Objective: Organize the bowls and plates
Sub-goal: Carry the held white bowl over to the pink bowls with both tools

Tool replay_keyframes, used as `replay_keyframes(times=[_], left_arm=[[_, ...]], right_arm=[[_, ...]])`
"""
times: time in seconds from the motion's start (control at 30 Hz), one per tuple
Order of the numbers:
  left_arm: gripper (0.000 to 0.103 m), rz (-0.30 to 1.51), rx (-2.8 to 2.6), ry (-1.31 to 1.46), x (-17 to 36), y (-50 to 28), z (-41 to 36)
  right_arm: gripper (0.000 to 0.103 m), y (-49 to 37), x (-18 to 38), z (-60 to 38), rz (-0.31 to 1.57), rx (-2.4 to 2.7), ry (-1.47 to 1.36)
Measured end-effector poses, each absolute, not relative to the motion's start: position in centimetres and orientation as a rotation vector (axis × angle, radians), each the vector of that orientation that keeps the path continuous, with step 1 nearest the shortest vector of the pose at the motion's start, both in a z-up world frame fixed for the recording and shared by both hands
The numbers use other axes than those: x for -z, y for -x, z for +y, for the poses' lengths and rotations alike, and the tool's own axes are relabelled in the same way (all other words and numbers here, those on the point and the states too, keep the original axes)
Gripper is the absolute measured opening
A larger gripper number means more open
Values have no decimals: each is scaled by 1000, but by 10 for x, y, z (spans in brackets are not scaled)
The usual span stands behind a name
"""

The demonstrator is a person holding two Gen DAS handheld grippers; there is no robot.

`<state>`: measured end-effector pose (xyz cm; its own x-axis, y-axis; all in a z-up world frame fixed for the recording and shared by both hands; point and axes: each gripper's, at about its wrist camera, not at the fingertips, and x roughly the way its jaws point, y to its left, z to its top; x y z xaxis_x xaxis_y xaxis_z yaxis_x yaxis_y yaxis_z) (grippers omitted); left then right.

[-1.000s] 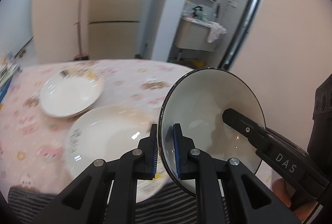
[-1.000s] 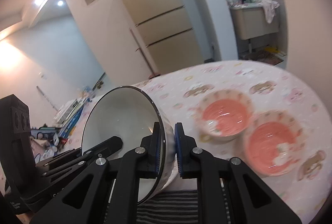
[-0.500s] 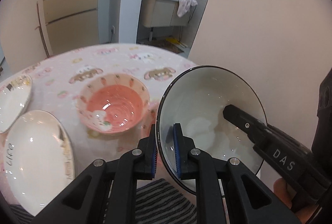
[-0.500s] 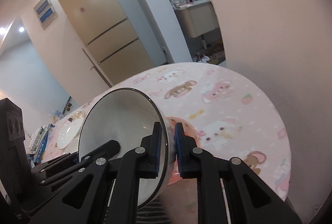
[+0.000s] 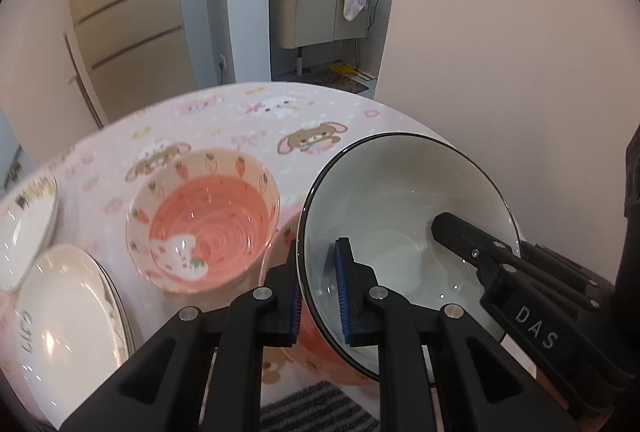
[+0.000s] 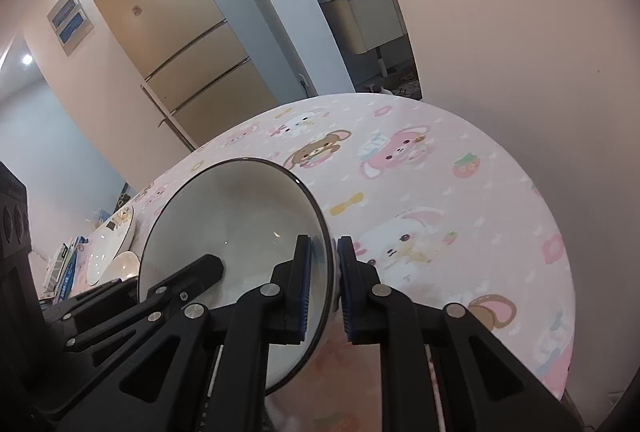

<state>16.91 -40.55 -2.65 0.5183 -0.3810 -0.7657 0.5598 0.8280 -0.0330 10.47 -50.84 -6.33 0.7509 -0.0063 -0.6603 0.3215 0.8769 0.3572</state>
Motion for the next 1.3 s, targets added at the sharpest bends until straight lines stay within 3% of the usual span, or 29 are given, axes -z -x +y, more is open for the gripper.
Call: replay_keyframes(times=[0.53, 0.73, 1.3], left_arm=[[18, 870, 535, -266, 42, -168, -400], [17, 906, 540, -175, 45, -177, -384], [18, 856, 476, -257, 39, -166, -382]], right_arm=[[21, -112, 66, -494, 733, 211, -382], [10, -109, 64, -496, 699, 180, -391], [10, -107, 59, -471, 685, 222, -287]])
